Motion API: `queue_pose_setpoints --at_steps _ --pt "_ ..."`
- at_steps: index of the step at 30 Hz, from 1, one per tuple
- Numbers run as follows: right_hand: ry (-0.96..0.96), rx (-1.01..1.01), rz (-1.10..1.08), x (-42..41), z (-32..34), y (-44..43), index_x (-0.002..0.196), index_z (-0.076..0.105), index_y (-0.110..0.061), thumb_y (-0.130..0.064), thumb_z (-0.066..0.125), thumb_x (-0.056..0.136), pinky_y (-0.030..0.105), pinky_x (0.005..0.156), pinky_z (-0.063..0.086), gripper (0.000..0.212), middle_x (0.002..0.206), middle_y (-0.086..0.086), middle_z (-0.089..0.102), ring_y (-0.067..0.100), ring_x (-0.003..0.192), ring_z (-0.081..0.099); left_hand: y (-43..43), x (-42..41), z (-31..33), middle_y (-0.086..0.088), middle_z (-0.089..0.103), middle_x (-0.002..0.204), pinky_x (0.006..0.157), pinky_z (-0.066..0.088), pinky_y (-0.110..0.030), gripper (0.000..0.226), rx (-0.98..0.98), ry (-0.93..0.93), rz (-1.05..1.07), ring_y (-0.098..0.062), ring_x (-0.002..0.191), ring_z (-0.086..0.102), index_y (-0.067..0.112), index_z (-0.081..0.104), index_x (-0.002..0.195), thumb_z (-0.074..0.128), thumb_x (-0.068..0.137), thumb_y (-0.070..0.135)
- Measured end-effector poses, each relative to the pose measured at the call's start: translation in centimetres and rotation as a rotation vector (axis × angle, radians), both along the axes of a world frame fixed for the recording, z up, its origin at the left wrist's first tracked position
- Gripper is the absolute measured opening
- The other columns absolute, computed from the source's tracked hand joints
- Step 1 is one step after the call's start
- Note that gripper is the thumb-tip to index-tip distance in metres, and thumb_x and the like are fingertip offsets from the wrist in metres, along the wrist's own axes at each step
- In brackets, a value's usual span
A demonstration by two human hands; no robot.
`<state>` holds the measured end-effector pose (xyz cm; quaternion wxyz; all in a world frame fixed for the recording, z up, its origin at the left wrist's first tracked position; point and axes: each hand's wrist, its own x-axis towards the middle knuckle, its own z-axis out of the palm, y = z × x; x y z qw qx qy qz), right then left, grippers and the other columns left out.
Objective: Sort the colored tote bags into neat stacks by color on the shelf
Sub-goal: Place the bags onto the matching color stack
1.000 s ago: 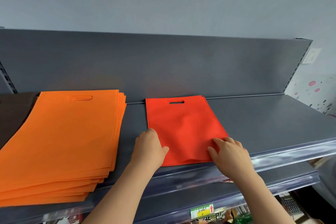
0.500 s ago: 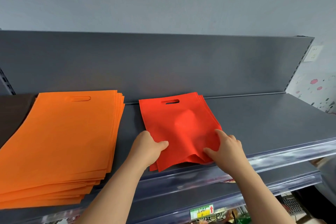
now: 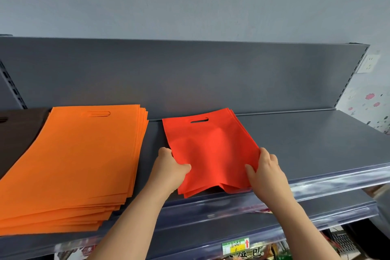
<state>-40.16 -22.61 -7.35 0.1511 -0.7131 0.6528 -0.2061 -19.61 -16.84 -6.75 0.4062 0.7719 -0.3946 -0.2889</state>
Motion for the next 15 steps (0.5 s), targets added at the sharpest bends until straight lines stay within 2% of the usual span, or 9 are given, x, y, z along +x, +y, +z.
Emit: queue_pose_setpoints --at_steps 2,5,10,15 --pt "-0.038 -0.038 0.001 0.0 0.0 0.1 0.133 0.033 -0.012 -0.018 0.044 0.095 0.035 0.069 0.037 0.04 0.117 0.011 0.044 0.037 0.093 0.057 0.2 -0.1 0.0 -0.001 0.06 0.112 0.079 0.052 -0.034 0.06 -0.03 0.021 -0.004 -0.018 0.094 0.061 0.015 0.035 0.132 0.069 0.083 0.019" --pt "-0.098 -0.132 0.03 0.1 0.3 0.4 0.135 0.039 -0.02 -0.005 0.038 0.092 0.037 0.07 0.041 0.045 0.119 0.01 0.046 0.037 0.088 0.056 0.8 -0.2 0.5 0.005 0.055 0.12 0.077 0.045 -0.026 0.066 -0.138 -0.151 -0.006 -0.012 0.095 0.055 0.021 0.024 0.143 0.06 0.089 0.012" --pt "-0.193 -0.292 0.066 1.1 1.2 1.4 0.116 0.058 -0.02 -0.007 0.043 0.093 0.037 0.073 0.046 0.03 0.117 0.003 0.05 0.032 0.083 0.058 2.4 0.8 2.1 -0.004 0.045 0.142 0.095 0.036 -0.026 0.065 -0.296 -0.32 0.051 -0.02 0.127 0.045 0.024 0.025 0.145 0.057 0.09 0.009" --pt "-0.358 -0.504 0.124 3.7 2.1 3.3 0.105 0.065 -0.017 -0.004 0.052 0.09 0.028 0.068 0.039 0.023 0.105 -0.003 0.052 0.015 0.072 0.05 5.6 3.1 4.3 0.0 0.047 0.141 0.098 0.036 -0.025 0.06 -0.423 -0.428 0.133 -0.019 0.126 0.046 0.021 0.03 0.144 0.057 0.091 0.011"
